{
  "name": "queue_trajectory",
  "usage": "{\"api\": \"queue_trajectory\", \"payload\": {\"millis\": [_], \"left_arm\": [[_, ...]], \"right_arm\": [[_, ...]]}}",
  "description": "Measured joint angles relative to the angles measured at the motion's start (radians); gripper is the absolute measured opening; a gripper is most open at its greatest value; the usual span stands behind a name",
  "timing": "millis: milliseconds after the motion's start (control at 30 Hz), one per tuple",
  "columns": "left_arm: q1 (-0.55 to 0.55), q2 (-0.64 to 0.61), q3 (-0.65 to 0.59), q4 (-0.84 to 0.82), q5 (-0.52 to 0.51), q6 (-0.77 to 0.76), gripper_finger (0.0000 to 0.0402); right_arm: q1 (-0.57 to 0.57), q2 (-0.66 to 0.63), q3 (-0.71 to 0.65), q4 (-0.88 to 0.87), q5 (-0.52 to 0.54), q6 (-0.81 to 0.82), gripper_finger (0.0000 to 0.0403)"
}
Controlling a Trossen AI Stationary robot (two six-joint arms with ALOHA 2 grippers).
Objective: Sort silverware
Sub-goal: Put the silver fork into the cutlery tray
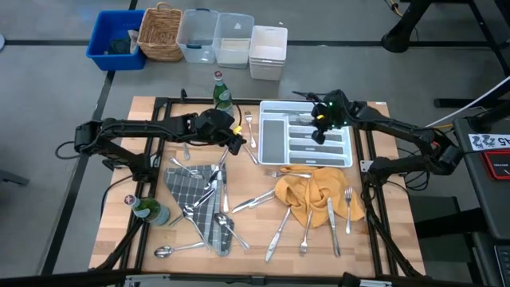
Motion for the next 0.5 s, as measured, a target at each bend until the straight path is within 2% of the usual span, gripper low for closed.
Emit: {"api": "queue_trajectory", "payload": {"millis": [267, 500], "left_arm": [[0.000, 0.000, 0.000, 0.001, 0.000, 0.022, 0.0116], [0.000, 0.000, 0.000, 0.001, 0.000, 0.022, 0.0115]], "right_arm": [[-0.118, 0.000, 0.000, -0.035, 0.001, -0.117, 0.0004], [-0.163, 0.048, 0.000, -0.069, -0.028, -0.186, 0.0004]]}}
